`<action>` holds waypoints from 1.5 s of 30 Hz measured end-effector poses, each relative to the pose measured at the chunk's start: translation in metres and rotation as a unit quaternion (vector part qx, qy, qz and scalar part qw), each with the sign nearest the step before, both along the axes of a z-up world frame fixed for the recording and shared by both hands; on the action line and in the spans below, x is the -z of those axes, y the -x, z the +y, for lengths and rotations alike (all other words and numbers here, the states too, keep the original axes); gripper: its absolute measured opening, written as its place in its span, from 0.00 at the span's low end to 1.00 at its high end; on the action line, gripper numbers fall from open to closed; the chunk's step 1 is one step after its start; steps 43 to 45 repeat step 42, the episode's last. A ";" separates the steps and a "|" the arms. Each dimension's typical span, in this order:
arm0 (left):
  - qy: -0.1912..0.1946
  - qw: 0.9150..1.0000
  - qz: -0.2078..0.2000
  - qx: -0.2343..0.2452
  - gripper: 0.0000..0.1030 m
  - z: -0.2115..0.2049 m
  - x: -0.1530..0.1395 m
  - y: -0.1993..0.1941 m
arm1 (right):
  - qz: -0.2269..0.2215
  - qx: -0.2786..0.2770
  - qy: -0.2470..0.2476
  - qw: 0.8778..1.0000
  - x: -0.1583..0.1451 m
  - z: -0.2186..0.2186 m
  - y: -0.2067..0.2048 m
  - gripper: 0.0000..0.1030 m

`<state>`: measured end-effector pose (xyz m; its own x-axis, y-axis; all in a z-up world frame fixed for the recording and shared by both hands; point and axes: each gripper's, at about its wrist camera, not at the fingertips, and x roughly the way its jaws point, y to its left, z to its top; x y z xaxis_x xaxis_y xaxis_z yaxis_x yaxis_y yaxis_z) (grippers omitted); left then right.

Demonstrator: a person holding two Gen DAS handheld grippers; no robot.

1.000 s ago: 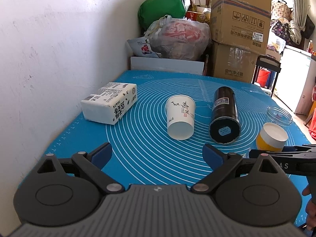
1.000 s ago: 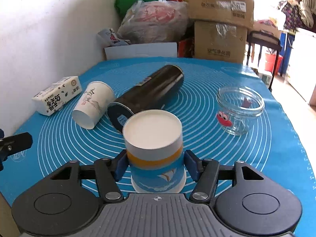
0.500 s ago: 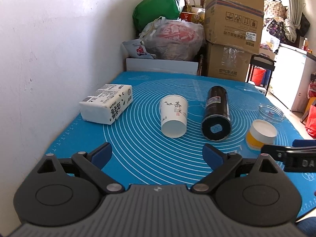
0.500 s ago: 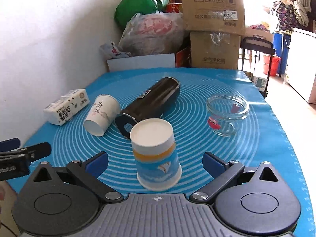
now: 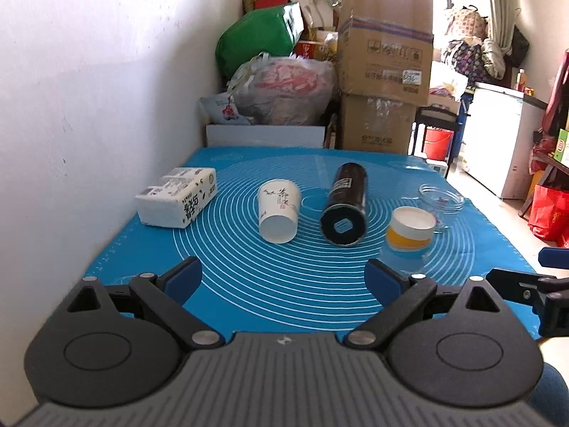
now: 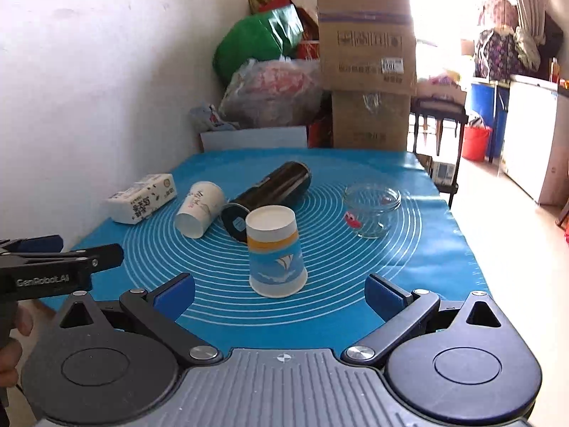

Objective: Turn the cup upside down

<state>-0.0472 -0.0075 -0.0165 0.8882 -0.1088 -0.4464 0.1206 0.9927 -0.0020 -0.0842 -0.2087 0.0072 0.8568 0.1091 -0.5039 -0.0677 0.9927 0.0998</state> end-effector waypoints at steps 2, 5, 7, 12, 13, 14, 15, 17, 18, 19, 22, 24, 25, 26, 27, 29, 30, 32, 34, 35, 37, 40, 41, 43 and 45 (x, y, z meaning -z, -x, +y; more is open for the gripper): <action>0.001 1.000 -0.001 0.007 0.94 0.000 -0.001 0.006 | -0.012 -0.004 0.009 1.000 -0.003 0.002 0.010 1.00; 0.001 1.000 -0.003 0.010 0.94 -0.002 -0.001 0.014 | -0.020 -0.009 0.016 1.000 -0.007 0.007 0.021 1.00; -0.003 1.000 -0.006 0.012 0.94 -0.003 -0.001 0.020 | -0.023 -0.010 0.012 1.000 -0.007 0.009 0.027 1.00; -0.006 1.000 -0.012 0.012 0.94 -0.004 -0.003 0.030 | -0.033 -0.012 0.007 0.999 -0.010 0.011 0.038 1.00; -0.006 1.000 -0.014 0.011 0.94 -0.004 -0.003 0.032 | -0.034 -0.013 0.007 0.999 -0.010 0.012 0.040 1.00; -0.006 1.000 -0.016 0.011 0.94 -0.005 -0.004 0.034 | -0.035 -0.014 0.007 0.999 -0.011 0.013 0.041 1.00; -0.007 1.000 -0.018 0.010 0.94 -0.005 -0.004 0.035 | -0.036 -0.015 0.006 0.999 -0.012 0.014 0.042 1.00; -0.008 1.000 -0.021 0.010 0.94 -0.006 -0.005 0.037 | -0.038 -0.017 0.006 0.999 -0.013 0.015 0.045 1.00; -0.008 1.000 -0.021 0.011 0.94 -0.006 -0.006 0.038 | -0.039 -0.017 0.006 0.999 -0.013 0.016 0.046 1.00; -0.008 1.000 -0.022 0.011 0.94 -0.006 -0.006 0.040 | -0.040 -0.018 0.006 0.999 -0.013 0.017 0.047 1.00; -0.010 1.000 -0.024 0.011 0.94 -0.007 -0.007 0.042 | -0.044 -0.018 0.004 0.999 -0.014 0.016 0.049 1.00; -0.010 1.000 -0.025 0.011 0.94 -0.007 -0.007 0.043 | -0.050 -0.016 0.001 0.999 -0.015 0.016 0.051 1.00; -0.009 1.000 -0.025 0.011 0.94 -0.007 -0.007 0.042 | -0.050 -0.016 0.002 0.999 -0.015 0.016 0.050 1.00; -0.009 1.000 -0.024 0.010 0.94 -0.007 -0.007 0.043 | -0.050 -0.016 0.002 0.999 -0.015 0.016 0.051 1.00; -0.009 1.000 -0.024 0.011 0.94 -0.008 -0.007 0.043 | -0.049 -0.015 0.003 0.999 -0.014 0.016 0.051 1.00; -0.010 1.000 -0.024 0.011 0.94 -0.008 -0.007 0.044 | -0.048 -0.015 0.002 0.999 -0.014 0.016 0.051 1.00; -0.011 1.000 -0.024 0.011 0.94 -0.009 -0.007 0.044 | -0.047 -0.015 0.001 0.999 -0.014 0.016 0.052 1.00; -0.012 1.000 -0.024 0.011 0.94 -0.009 -0.007 0.044 | -0.047 -0.015 0.001 0.999 -0.014 0.015 0.052 1.00; -0.012 1.000 -0.024 0.012 0.94 -0.009 -0.007 0.045 | -0.048 -0.015 0.001 0.999 -0.014 0.016 0.052 1.00; -0.012 1.000 -0.024 0.012 0.94 -0.009 -0.007 0.045 | -0.048 -0.015 0.002 0.999 -0.014 0.015 0.052 1.00; -0.011 1.000 -0.023 0.012 0.94 -0.009 -0.007 0.044 | -0.047 -0.016 0.002 0.999 -0.013 0.016 0.052 1.00; -0.010 1.000 -0.020 0.010 0.94 -0.009 -0.007 0.044 | -0.045 -0.017 0.002 0.999 -0.014 0.017 0.051 1.00; -0.009 1.000 -0.019 0.010 0.94 -0.009 -0.007 0.043 | -0.044 -0.017 0.001 0.999 -0.014 0.017 0.051 1.00; -0.008 1.000 -0.017 0.010 0.94 -0.008 -0.007 0.043 | -0.043 -0.017 0.001 0.999 -0.014 0.017 0.050 1.00; -0.008 1.000 -0.017 0.010 0.94 -0.008 -0.007 0.043 | -0.043 -0.017 0.001 0.999 -0.014 0.017 0.050 1.00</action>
